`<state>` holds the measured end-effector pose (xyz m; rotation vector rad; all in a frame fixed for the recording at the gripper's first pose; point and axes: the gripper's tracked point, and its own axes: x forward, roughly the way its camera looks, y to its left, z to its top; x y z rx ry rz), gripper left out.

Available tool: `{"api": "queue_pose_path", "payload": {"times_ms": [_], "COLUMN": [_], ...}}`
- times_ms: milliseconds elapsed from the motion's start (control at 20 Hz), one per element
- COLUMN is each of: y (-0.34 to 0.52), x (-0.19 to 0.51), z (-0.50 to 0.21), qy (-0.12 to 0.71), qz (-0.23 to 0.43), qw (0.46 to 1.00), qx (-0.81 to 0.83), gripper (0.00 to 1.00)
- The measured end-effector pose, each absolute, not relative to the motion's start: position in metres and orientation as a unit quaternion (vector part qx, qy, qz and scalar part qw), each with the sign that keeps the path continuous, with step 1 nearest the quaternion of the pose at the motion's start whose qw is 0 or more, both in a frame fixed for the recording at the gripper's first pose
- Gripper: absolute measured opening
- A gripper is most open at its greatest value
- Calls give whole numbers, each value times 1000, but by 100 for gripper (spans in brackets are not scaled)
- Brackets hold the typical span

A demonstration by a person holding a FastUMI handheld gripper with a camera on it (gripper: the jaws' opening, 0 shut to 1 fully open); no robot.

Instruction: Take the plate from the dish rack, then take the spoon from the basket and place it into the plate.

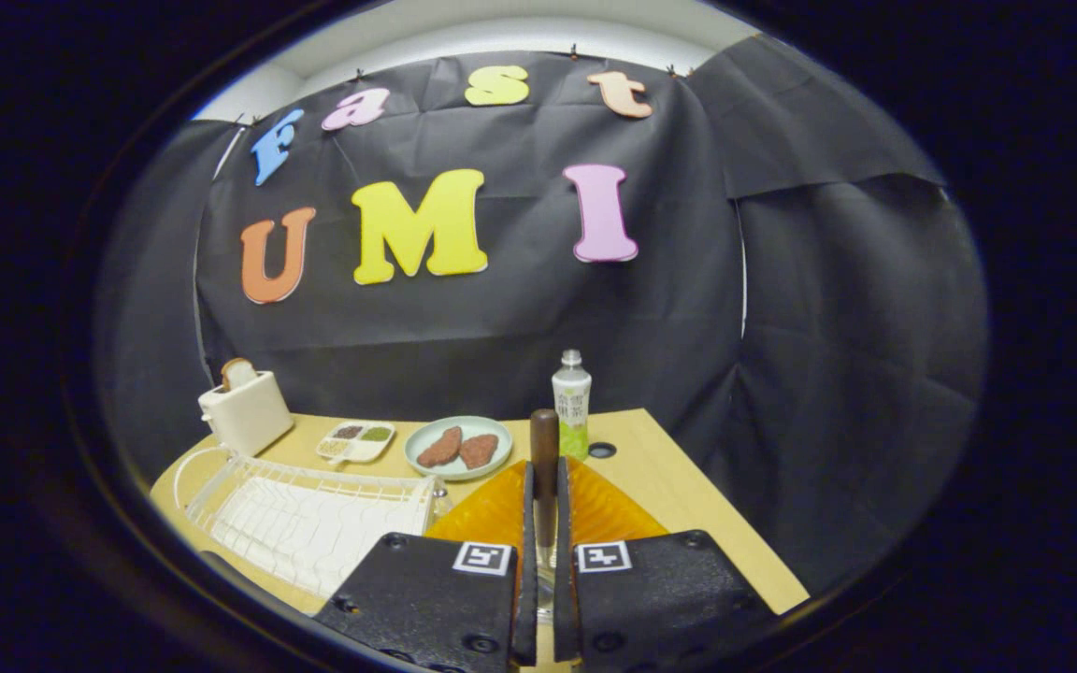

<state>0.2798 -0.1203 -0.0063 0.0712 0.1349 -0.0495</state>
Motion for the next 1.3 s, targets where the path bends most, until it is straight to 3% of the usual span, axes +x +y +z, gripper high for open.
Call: {"api": "queue_pose_path", "payload": {"times_ms": [350, 650, 1300], "y": [-88, -43, 42], "x": [173, 116, 85], "z": [63, 62, -107], "qy": [-16, -22, 45], "qz": [-21, 19, 45], "qw": [998, 999, 997], "qx": [51, 43, 53], "gripper": [12, 12, 14]}}
